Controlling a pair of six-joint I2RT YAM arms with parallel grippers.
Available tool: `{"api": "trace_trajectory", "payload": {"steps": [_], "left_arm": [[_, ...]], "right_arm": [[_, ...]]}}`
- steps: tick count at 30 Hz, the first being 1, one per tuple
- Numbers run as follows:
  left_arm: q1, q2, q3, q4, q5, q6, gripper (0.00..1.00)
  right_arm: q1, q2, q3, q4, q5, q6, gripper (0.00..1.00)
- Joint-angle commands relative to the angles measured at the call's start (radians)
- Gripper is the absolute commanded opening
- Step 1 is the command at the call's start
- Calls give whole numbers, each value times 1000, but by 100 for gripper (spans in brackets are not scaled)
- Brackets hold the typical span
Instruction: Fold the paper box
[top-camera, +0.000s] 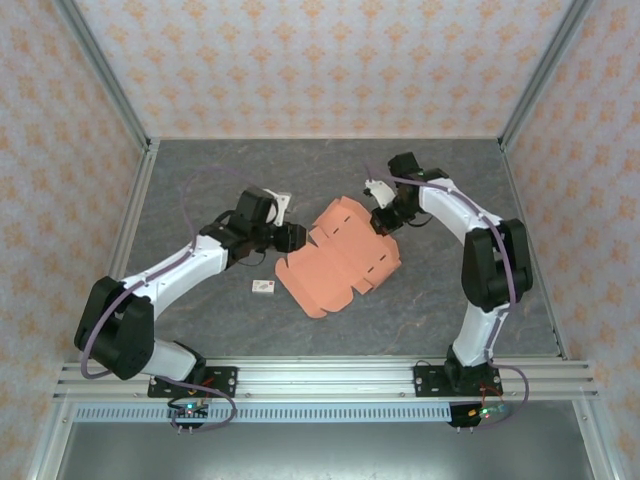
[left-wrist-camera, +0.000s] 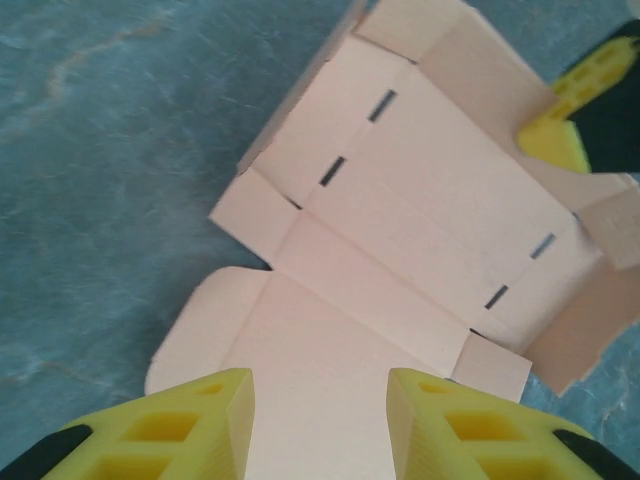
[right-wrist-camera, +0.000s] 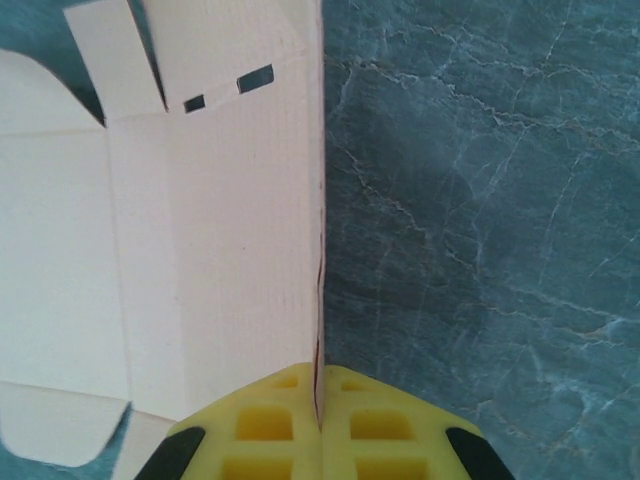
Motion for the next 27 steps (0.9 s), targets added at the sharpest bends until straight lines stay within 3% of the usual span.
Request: {"api": "trace_trajectory", "payload": {"steps": [1,6,15,27], "left_arm": [[0,4,-53,94,-20,-76,40],[-1,26,-49,93,-40,-76,40],[-45,23,-95,137,-23,-90,40],[-45,-13,-66,139,-41,-83,41]], "right_arm": [[10,37,51,-70,98,-93,0],[37,97,103,-71,154,-156,0],[39,163,213,-109,74,-164,0],[47,9,256,-177,83,-170,0]]}}
